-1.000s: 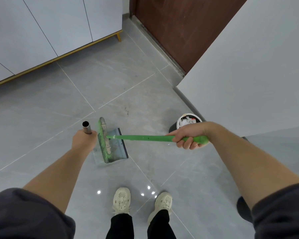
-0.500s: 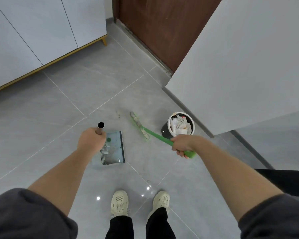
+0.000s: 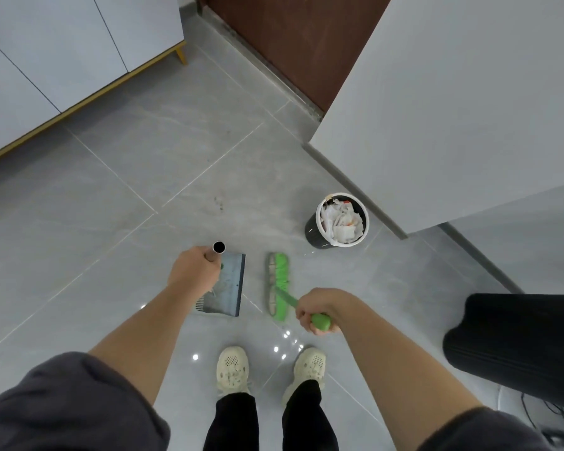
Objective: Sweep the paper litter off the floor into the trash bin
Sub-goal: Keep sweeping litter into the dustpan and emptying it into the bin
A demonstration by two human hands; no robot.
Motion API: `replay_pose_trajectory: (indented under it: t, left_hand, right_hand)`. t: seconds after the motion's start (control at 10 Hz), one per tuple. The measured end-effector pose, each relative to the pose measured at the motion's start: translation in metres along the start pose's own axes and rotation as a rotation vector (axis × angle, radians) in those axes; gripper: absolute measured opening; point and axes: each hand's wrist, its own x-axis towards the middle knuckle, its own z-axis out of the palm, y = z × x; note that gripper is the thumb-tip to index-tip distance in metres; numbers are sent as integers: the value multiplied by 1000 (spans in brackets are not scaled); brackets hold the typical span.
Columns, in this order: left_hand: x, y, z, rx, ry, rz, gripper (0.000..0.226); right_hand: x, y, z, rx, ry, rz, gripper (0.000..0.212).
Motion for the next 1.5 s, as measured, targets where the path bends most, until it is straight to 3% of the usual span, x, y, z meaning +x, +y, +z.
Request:
replay_pose_trajectory:
  t: [0.1, 0.2, 0.3, 0.5, 0.7, 1.0, 1.1, 1.3, 1.4, 1.5]
  left_hand:
    - [-1, 5, 1, -23, -6, -10, 39]
    - [2, 9, 0, -31, -8, -33, 39]
    - [-4, 19, -2, -45, -8, -38, 36]
    - [-29, 48, -10, -116, 40, -29, 28]
    - [-61, 97, -27, -180, 157, 37, 25]
    - [-145, 181, -49, -245, 374, 212, 30]
    - [-169, 201, -36, -240, 359, 310, 28]
    - [-200, 220, 6, -174, 212, 731, 21]
    - [-208, 221, 30, 18, 35, 841, 27]
    - [-218, 223, 55, 203, -129, 796, 22]
  right_hand:
    - [-16, -5, -20, 141, -169, -11, 18]
    - [-32, 9, -55, 288, -229, -77, 35]
    - [-55, 28, -85, 319, -251, -105, 38]
    - [-90, 62, -122, 73, -126, -72, 37]
    - [-108, 96, -143, -183, 15, 64, 15]
    - [-150, 163, -168, -265, 207, 69, 19]
    - [-155, 180, -176, -267, 289, 21, 20]
    - [-157, 200, -183, -281, 395, -87, 21]
    - [-155, 208, -188, -210, 431, -137, 13]
    - [-166, 220, -184, -139, 535, -330, 18]
